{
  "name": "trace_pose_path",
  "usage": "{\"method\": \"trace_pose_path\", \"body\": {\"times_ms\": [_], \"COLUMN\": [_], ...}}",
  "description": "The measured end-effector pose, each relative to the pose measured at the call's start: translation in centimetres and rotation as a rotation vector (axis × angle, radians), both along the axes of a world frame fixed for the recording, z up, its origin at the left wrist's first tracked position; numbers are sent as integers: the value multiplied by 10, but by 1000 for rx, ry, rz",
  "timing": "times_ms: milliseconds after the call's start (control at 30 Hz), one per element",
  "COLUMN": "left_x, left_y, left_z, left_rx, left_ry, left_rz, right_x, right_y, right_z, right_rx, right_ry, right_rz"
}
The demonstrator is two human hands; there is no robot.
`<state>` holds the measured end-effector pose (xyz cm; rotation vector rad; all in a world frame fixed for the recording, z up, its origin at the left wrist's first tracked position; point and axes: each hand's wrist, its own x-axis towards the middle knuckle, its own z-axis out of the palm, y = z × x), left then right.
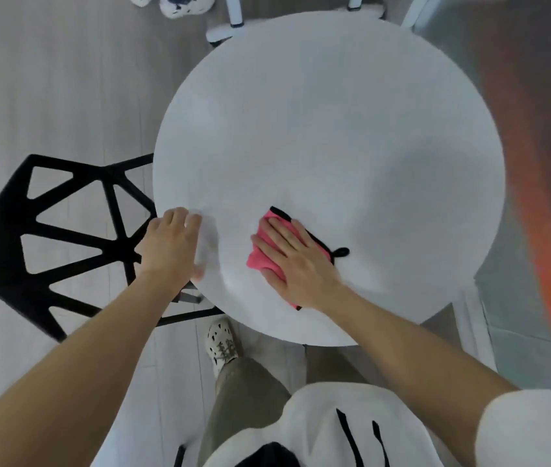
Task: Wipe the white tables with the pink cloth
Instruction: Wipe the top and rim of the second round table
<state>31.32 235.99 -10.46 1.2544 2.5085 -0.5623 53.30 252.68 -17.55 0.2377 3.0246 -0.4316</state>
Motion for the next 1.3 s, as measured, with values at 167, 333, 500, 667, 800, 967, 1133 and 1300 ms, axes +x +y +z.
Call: {"method": "trace_pose_path", "body": {"times_ms": [167,333,500,667,800,967,1133,1300], "left_x": [34,79,113,119,100,75,46,30], "left_y": [16,54,83,93,97,84,69,71], "left_z": [-5,6,-8,-12,-9,-1,12,55], "left_rx": [68,199,213,328,447,415,237,539], "left_ry": [-64,-480,-788,-825,-1027,-1157,-997,-895], "left_rz": [-46,213,307,376,555,707,327,-224], "right_x": [65,86,99,113,107,76,36,22], "right_y": [34,19,-3,7,29,51,23,-44], "right_z": [20,47,41,52,69,112,163,216], "right_rx": [-117,-84,-363,-646,-819,-750,-562,-484], "right_ry": [-170,-147,-308,-238,-103,102,56,89], "right_rz": [-163,-764,-1096,-1178,-1275,-1265,-955,-935]}}
